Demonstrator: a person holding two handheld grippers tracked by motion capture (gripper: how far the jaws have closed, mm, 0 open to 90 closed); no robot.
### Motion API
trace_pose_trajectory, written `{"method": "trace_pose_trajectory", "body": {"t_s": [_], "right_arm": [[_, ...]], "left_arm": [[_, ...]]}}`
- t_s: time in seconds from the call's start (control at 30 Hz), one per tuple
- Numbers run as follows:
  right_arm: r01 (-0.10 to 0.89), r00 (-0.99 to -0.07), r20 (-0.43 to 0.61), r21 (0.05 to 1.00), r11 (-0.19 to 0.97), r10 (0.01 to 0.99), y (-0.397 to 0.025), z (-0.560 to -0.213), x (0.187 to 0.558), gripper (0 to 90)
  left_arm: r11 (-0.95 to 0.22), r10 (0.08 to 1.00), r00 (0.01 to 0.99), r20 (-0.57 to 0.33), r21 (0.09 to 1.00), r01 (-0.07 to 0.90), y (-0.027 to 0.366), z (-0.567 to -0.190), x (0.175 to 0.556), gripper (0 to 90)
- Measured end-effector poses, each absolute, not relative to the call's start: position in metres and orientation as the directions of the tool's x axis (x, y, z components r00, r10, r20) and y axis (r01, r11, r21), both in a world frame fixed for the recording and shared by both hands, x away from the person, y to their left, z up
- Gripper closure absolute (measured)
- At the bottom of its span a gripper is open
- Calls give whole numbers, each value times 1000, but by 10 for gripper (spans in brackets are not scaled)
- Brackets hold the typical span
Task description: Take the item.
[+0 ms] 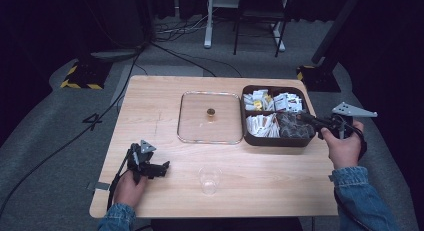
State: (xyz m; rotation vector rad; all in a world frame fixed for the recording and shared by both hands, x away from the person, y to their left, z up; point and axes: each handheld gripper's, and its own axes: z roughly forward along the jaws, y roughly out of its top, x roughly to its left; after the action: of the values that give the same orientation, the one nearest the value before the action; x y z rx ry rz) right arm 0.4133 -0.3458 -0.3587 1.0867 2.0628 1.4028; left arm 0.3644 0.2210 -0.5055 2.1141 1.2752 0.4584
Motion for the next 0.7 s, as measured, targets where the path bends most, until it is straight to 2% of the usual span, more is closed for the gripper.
{"method": "trace_pose_trajectory", "body": {"t_s": [0.37,0.7], "right_arm": [[324,-695,63,917,234,716,-312,-343,404,900],[287,-785,54,915,285,618,-265,-332,388,900]], "left_arm": [[-340,882,470,-23,661,669,221,-505,363,0],[-336,884,467,-23,664,668,221,-506,364,0]]}}
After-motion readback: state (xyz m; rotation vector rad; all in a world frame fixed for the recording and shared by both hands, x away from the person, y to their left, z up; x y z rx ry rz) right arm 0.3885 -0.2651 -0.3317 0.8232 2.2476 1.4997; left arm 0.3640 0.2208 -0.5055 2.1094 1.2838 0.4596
